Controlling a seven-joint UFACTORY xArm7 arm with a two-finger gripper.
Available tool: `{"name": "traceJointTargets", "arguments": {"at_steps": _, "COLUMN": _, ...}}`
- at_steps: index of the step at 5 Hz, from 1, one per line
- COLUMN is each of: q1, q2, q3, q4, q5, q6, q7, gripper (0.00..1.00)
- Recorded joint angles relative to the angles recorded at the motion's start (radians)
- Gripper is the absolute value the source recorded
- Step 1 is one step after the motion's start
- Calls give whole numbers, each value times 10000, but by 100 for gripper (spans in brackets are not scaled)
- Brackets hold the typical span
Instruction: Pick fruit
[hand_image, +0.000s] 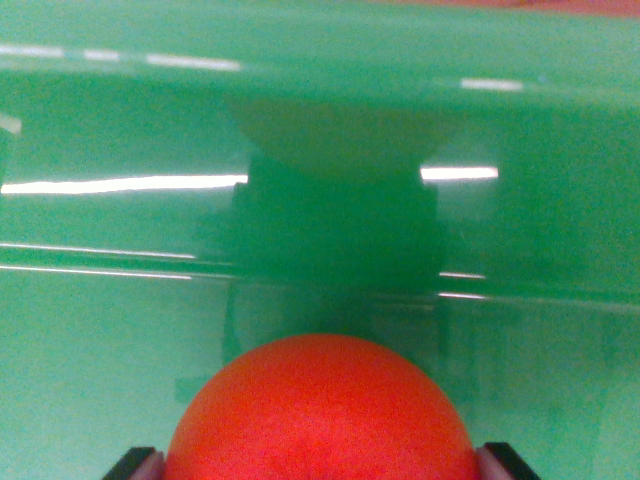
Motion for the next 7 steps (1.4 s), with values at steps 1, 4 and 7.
{"name": "traceJointTargets", "arguments": {"at_steps": 1, "q1": 0, "q2": 0, "q3": 0, "q4": 0, "q5": 0, "q6": 0, "q7": 0, "gripper": 100}}
{"name": "traceJointTargets", "arguments": {"at_steps": 4, "q1": 3, "q2": -212, "q3": -2, "q4": 354, "q5": -9, "q6": 566, "q7": 5, "gripper": 100}}
{"name": "traceJointTargets", "arguments": {"at_steps": 7, "q1": 4, "q2": -342, "q3": -3, "q4": 571, "q5": -14, "q6": 913, "q7": 9, "gripper": 100}}
